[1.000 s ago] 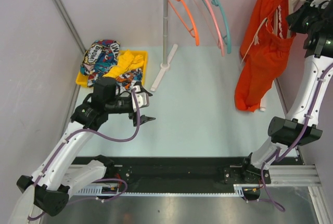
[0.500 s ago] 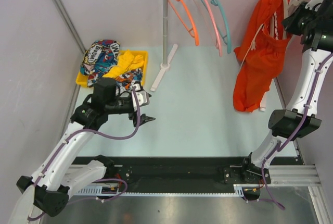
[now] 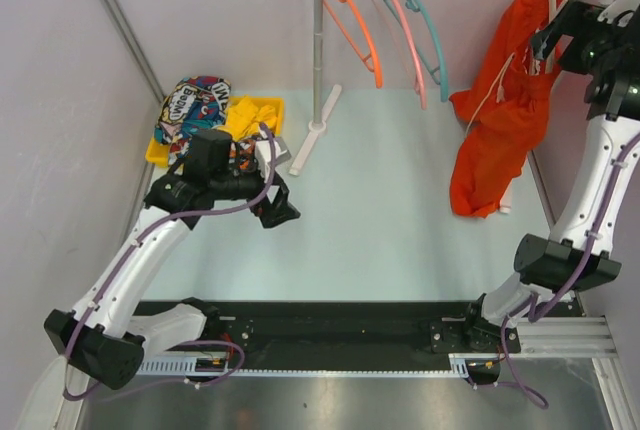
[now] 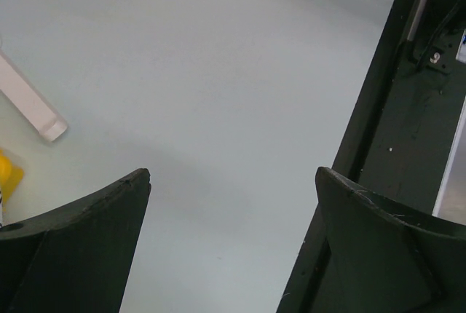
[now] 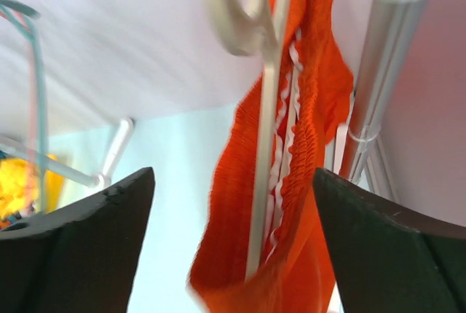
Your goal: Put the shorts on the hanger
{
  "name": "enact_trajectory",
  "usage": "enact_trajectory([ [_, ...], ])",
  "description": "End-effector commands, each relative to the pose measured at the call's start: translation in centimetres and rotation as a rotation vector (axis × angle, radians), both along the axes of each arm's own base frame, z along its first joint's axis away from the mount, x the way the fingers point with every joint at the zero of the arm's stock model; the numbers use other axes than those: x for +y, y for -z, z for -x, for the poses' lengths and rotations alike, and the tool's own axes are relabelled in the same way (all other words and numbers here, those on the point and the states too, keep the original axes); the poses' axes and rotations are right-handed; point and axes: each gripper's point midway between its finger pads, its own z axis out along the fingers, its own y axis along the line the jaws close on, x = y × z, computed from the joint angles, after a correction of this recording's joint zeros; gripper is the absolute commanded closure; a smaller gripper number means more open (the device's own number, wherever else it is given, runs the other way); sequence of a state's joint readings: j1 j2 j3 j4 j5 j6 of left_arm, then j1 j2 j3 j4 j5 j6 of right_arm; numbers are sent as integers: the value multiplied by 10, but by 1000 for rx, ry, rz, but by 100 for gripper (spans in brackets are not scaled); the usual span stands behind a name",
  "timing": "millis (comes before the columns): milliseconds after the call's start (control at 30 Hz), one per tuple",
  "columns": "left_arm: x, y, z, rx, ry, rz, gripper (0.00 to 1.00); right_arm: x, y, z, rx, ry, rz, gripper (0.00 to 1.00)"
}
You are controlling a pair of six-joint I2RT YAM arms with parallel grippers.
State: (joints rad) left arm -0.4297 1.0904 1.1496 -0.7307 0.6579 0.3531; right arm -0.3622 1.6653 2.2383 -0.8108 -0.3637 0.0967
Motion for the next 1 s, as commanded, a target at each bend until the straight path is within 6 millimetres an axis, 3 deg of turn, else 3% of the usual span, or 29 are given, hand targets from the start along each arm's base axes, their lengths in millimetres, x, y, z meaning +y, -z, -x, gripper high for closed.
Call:
enact_trajectory([
  [0, 13, -42, -18, 19, -141, 103, 0, 10, -82, 49, -231, 20, 107, 1],
  [133, 32, -64, -39, 66, -246, 181, 0, 29, -94, 72, -262, -41, 157, 0],
  [167, 42, -65, -45, 69, -290, 186, 0, 45, -93, 82, -258, -95, 176, 0],
  [267, 60, -64, -54, 80, -362, 177, 0, 76, -65, 91, -190, -210, 179, 0],
  [300, 64, -62, -53, 89, -381, 167, 0, 98, -44, 98, -153, -283, 186, 0],
  [367, 75, -56, -56, 95, -425, 145, 0, 122, -23, 110, -121, -359, 203, 0],
  [400, 79, -51, -54, 109, -439, 131, 0, 149, 4, 122, -80, -449, 209, 0],
  [467, 89, -41, -52, 108, -474, 92, 0, 173, 34, 133, -22, -528, 212, 0],
  [500, 92, -36, -50, 110, -487, 76, 0, 191, 41, 150, -23, -588, 217, 0],
  [533, 96, -29, -44, 102, -494, 55, 0, 200, 75, 154, 55, -626, 206, 0],
  [633, 109, -9, -37, 84, -540, -14, 0, 211, 106, 180, 111, -702, 204, 0],
  [667, 113, -9, -32, 59, -549, -25, 0, 211, 124, 184, 151, -715, 208, 0],
  [767, 123, 7, -21, 46, -577, -77, 0, 208, 149, 201, 191, -737, 237, 0],
  [833, 129, 20, -15, 53, -590, -109, 0, 206, 154, 208, 189, -738, 249, 0],
  [967, 133, 24, -6, 17, -595, -121, 0, 203, 163, 219, 184, -740, 262, 0],
])
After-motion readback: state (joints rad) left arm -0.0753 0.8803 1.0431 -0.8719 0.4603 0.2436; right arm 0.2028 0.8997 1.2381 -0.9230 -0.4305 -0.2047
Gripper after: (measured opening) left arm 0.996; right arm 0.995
